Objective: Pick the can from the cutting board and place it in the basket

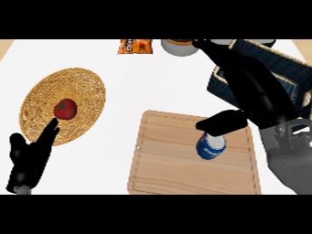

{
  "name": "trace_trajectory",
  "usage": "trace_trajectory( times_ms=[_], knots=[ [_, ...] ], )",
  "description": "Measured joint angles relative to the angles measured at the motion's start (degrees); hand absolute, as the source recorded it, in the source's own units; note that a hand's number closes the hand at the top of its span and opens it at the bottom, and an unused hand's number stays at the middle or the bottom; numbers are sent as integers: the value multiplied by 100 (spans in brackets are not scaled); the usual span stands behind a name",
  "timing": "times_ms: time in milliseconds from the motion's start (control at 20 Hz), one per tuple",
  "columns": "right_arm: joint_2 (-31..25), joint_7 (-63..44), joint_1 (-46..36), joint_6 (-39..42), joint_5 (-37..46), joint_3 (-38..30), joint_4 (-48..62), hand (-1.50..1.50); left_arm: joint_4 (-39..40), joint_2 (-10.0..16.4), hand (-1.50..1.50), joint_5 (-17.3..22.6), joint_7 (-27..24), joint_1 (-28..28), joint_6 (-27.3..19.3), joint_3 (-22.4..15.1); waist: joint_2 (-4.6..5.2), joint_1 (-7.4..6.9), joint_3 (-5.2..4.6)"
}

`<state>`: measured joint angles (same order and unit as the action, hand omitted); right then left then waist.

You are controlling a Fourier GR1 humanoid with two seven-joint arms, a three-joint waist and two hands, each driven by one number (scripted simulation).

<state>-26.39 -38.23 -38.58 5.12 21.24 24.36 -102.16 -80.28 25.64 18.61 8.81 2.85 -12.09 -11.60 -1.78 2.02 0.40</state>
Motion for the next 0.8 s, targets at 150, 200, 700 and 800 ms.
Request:
trace_trajectory(
  times_ms=[150,200,700,800],
  knots=[
    [-400,-680,-399,887,-436,-171,-343,-150,-5,-5,0,-8,-3,30,9,18,4,29,3],
    [-528,-869,-520,1187,-657,-258,-412,-150,-11,-11,0,-21,-33,46,11,20,6,29,3],
    [-1727,-1587,-1017,2859,-3060,-738,-432,-150,-149,-55,0,-82,-34,156,-12,55,36,14,4],
    [-1985,-1648,-1038,2953,-3437,-761,-475,-150,-184,-73,0,-112,-35,179,-34,56,41,4,5]
  ],
)
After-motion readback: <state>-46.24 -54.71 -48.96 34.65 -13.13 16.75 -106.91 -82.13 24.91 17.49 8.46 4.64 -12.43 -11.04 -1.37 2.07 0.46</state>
